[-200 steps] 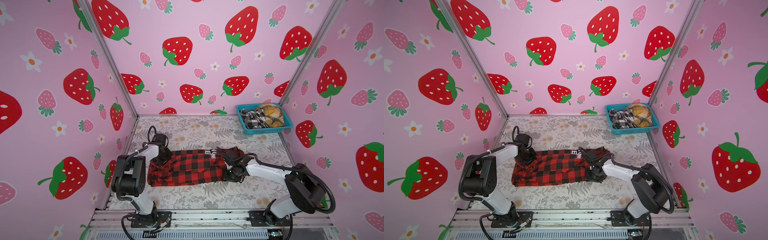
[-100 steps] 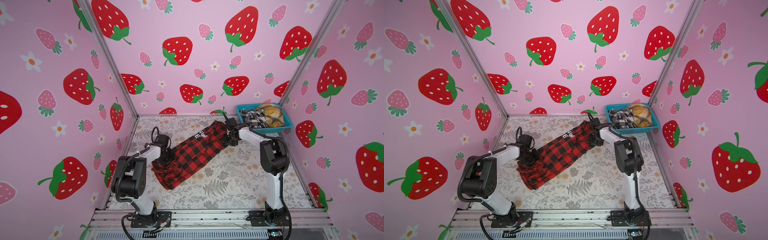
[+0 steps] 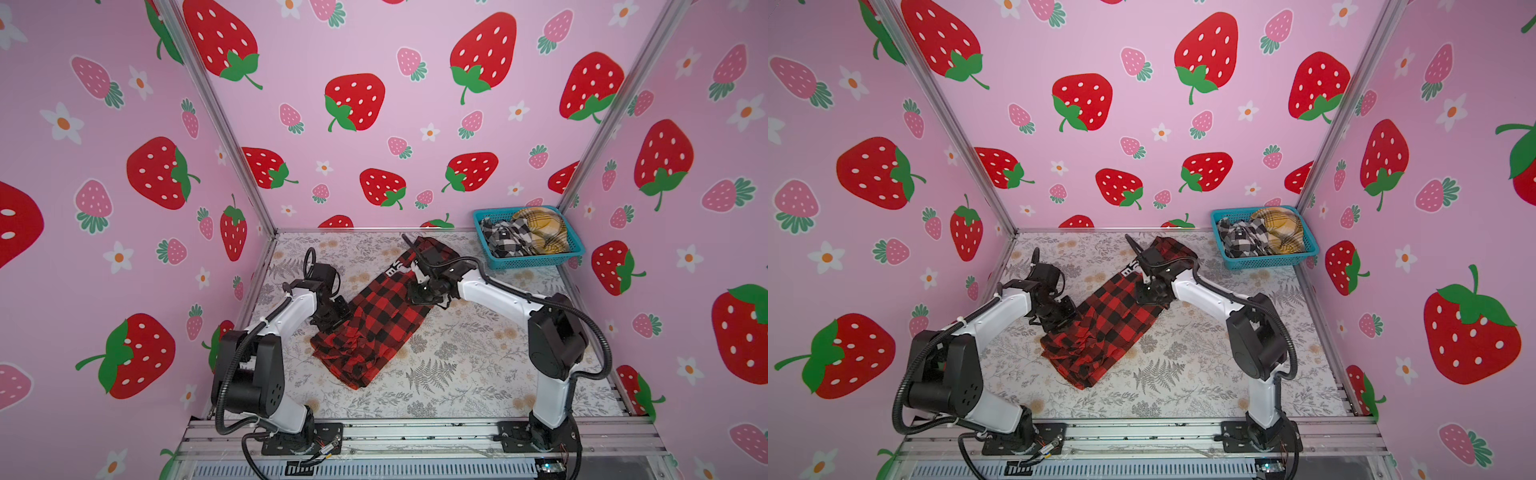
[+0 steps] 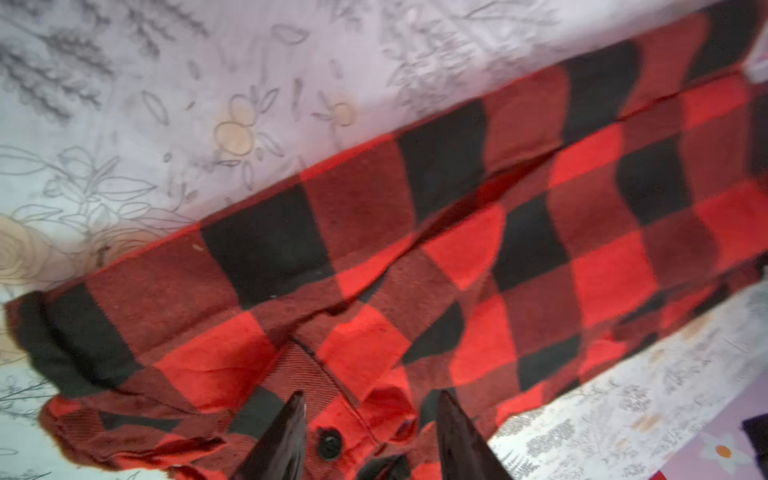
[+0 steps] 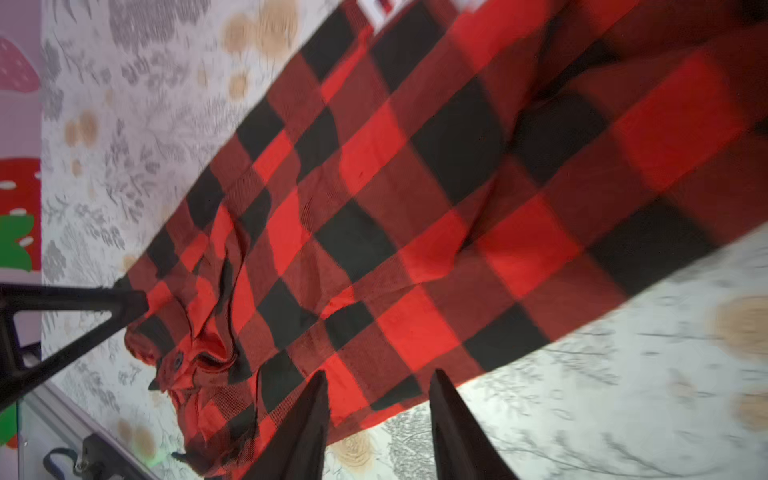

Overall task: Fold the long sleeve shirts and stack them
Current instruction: 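Swing the held shirt end toward the basket with the right gripper while the left holds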

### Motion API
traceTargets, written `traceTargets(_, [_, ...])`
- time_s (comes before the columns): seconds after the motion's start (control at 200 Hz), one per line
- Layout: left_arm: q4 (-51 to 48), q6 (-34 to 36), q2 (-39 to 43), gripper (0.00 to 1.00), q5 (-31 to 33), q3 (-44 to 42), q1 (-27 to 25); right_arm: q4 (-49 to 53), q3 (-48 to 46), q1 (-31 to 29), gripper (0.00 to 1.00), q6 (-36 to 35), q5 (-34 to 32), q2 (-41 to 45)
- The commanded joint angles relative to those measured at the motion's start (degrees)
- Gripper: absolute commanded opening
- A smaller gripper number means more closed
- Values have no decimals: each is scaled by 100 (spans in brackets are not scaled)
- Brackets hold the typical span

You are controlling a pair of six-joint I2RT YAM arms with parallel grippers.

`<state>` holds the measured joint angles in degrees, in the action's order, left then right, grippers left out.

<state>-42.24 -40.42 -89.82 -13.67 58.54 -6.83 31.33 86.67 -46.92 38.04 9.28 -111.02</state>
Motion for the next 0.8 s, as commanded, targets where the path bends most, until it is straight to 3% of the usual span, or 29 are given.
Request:
traceTargets(0.0, [-433,179,83,52,89,-75,116,-256,-187,8,42,364,203,-219])
traceTargets(0.255, [-213,100,231,51,73,-619,400,-279,-300,56,41,363,241,-457])
traceTargets(0.405, [-82,35,31,46,-47,-617,402,-284,-382,123,39,386,218,-531])
traceTargets(0.545, [-128,59,183,49,118,-657,409,-314,-406,147,39,403,231,-541])
traceTargets(0.65, [79,-17,253,40,-44,-777,433,-364,-441,154,39,418,241,-554])
traceTargets(0.79, [302,-150,120,36,-193,-786,431,-351,-447,152,38,422,215,-579])
